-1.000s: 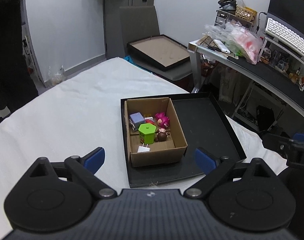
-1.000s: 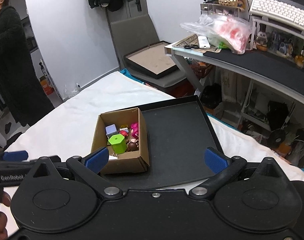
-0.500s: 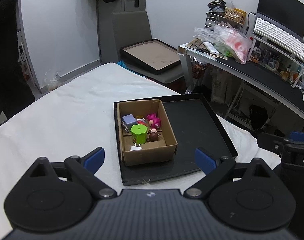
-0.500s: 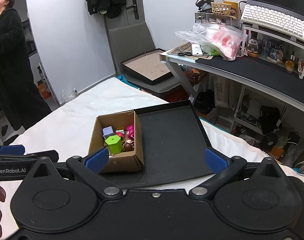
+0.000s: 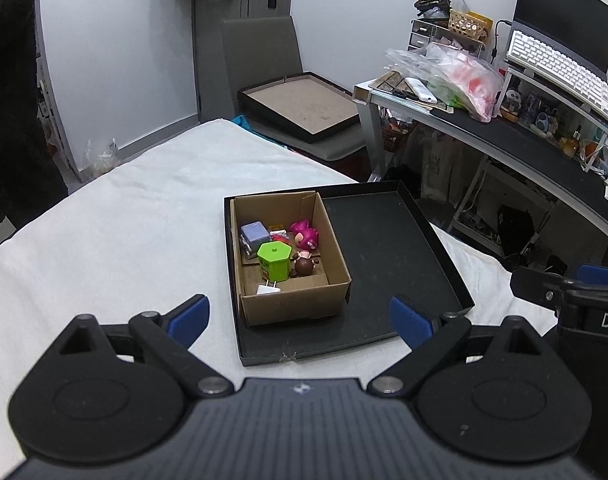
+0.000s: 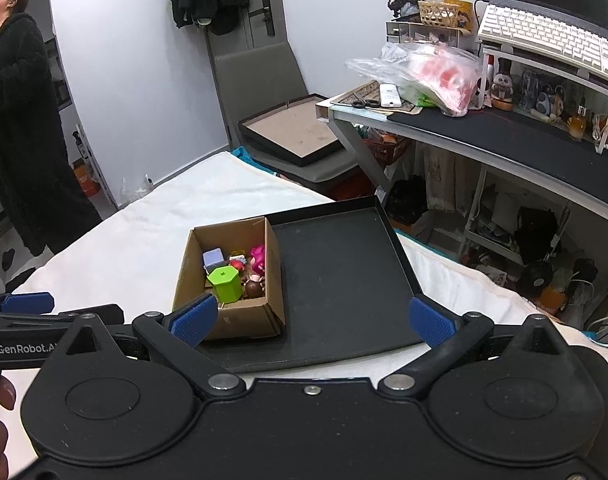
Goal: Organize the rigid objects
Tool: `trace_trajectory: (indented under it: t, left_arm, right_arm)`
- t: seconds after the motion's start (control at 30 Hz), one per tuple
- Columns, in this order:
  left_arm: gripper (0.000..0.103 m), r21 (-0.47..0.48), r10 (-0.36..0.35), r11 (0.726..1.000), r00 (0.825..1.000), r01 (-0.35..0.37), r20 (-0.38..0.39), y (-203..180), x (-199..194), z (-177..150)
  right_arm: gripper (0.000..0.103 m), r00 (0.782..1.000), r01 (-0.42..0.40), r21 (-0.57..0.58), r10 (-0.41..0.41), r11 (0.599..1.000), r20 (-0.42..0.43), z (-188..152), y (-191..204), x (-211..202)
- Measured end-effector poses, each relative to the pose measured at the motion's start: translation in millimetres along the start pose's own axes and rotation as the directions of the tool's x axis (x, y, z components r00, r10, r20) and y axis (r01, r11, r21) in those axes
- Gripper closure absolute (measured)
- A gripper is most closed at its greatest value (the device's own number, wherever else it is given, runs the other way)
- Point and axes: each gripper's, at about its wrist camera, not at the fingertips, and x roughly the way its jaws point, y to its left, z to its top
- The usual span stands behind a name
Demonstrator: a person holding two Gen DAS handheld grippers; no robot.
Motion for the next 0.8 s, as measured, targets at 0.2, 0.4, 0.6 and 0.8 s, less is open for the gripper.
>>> trace_trajectory:
  t: [0.2,0.4,0.6,0.8]
  left_arm:
    - [0.007,-0.003,0.001,1.000,1.000,-0.001,-0.008,0.3,3.2,-2.0]
    - [0.007,-0.010,0.005,1.000,1.000,-0.005,-0.021,2.3,7.3,-3.2]
    - [0.007,-0.006,0.004,1.000,1.000,-0.005,-0.031,1.3,9.5,-5.3]
    - [0.007,-0.009,0.005,1.000,1.000,-0.005,-0.028,1.7,9.3,-5.6]
  right_arm:
    - [0.000,1.000,0.001,-0.003,-0.001,1.000,-0.001,-0.6,1.8,-0.4]
    - [0.000,1.000,0.009,-0.009,-0.009,1.000,0.000,-3.6,1.6,0.3]
    - [0.000,1.000,0.020,-0.011,-0.020,1.000,-0.003,-4.8,2.3,2.5]
    - [0.000,1.000,0.024,-0.013,-0.024,1.000,-0.001,-4.9,2.6,2.7]
